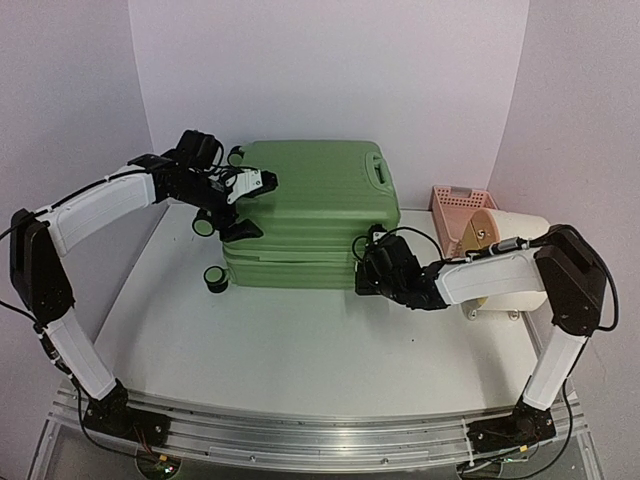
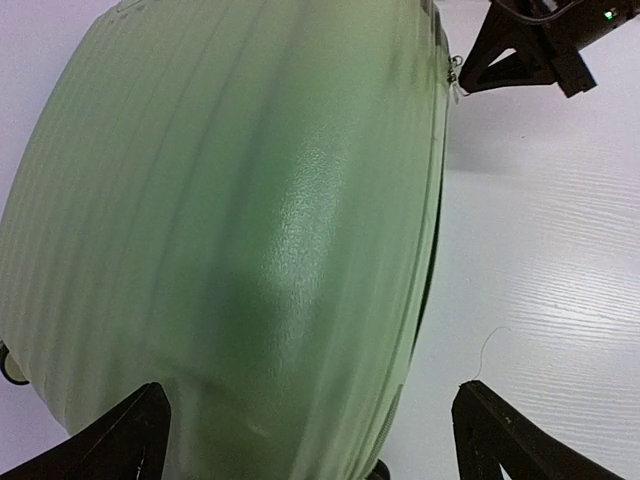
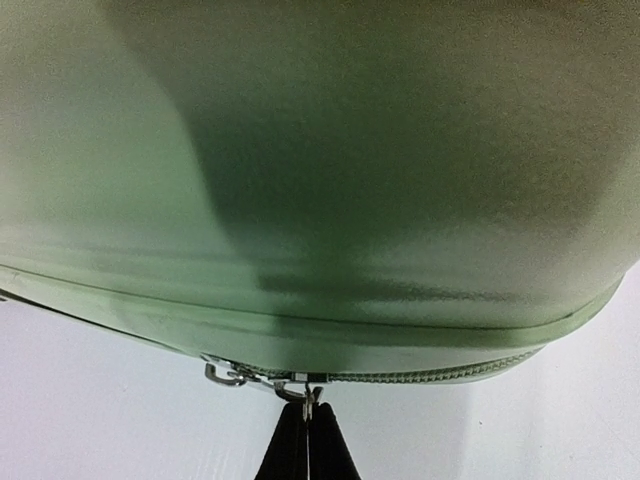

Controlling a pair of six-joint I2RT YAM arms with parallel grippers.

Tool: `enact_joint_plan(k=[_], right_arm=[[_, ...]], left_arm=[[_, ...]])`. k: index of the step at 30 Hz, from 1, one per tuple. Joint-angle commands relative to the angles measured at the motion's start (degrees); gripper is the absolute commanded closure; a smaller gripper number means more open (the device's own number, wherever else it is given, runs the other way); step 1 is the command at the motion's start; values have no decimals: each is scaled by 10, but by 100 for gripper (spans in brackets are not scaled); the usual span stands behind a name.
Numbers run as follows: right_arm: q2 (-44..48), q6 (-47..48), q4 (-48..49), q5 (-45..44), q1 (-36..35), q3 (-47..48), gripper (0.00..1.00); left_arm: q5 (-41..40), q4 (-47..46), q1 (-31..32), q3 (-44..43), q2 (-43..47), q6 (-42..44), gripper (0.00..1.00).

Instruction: Open, take out, and arrange the luggage

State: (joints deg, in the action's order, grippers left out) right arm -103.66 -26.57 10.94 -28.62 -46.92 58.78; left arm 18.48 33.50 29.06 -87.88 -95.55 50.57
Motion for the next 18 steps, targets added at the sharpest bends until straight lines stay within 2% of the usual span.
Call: enact_joint_plan(k=[1, 3, 8, 12, 18], right_arm=[[28, 15, 5, 70, 44, -9, 100], [28, 18, 5, 89, 53, -13, 100], [31, 11, 9, 92, 57, -21, 100], [33, 18, 10, 97, 58, -22, 100], [33, 23, 10, 89, 59, -19, 100]], left_arm=[[69, 174, -42, -110, -4, 25, 0], [73, 260, -77, -165, -32, 45, 0], [55, 343, -103, -187, -46, 82, 0], [23, 310, -122, -165, -50, 98, 0], [24, 294, -125, -215, -104, 99, 2]])
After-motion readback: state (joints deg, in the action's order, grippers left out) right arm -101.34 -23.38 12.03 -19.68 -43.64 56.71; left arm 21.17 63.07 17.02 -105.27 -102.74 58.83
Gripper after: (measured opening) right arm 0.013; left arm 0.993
